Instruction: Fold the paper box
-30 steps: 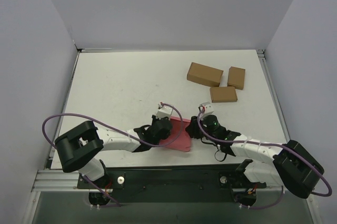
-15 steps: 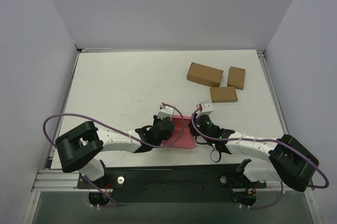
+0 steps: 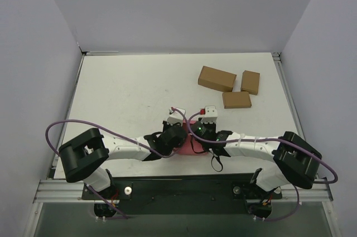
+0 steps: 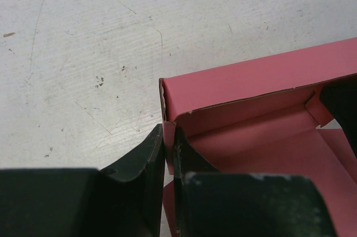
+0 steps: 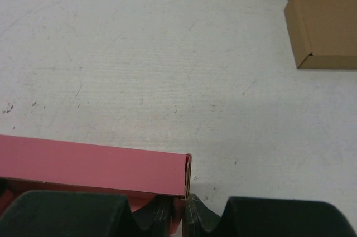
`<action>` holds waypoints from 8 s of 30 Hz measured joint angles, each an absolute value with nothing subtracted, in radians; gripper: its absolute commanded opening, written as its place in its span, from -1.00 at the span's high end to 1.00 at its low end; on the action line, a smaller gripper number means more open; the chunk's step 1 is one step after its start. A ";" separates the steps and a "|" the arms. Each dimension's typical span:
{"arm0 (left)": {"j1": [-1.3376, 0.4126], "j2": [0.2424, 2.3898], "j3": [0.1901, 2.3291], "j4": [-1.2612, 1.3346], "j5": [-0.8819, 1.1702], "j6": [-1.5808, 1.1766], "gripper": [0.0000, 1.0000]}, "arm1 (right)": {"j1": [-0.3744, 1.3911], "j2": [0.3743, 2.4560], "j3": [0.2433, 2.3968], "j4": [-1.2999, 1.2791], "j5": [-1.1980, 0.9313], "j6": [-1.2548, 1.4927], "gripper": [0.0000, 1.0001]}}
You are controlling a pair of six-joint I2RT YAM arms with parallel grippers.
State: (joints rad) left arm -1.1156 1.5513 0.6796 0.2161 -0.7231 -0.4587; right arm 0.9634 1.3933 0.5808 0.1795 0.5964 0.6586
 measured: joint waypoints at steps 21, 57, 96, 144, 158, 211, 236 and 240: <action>-1.104 1.551 0.687 0.205 -0.673 -0.474 1.00 | 1.010 1.488 0.682 -0.025 0.738 0.897 1.00; -0.865 0.809 0.409 0.162 -0.269 -0.442 -0.48 | 0.764 1.476 0.912 -0.356 0.162 0.597 1.00; -0.551 0.965 0.672 -0.245 0.310 -0.441 -0.64 | 0.487 1.718 1.406 -0.771 -0.181 0.332 -0.31; -0.841 0.881 0.339 0.066 0.031 -0.724 -0.57 | 0.604 1.435 0.867 -0.026 -0.093 0.572 -0.29; -0.401 1.390 0.685 0.245 0.275 -0.505 -0.40 | 0.909 1.029 0.406 0.084 0.092 0.723 -0.10; -0.614 1.345 0.506 0.466 0.330 -0.125 -0.38 | 0.787 0.825 0.445 -0.063 0.088 0.525 -0.07; -0.613 1.524 0.528 0.641 0.417 -0.067 0.25 | 0.812 0.960 0.417 0.129 0.146 0.506 0.31; -0.613 1.527 0.529 0.651 0.421 -0.067 0.36 | 0.812 0.976 0.417 0.143 0.147 0.497 0.45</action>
State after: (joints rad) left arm -0.6128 1.5269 0.5289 0.6506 0.4210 -0.0666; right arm 0.8124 0.9760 0.4168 0.1429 0.1474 0.4973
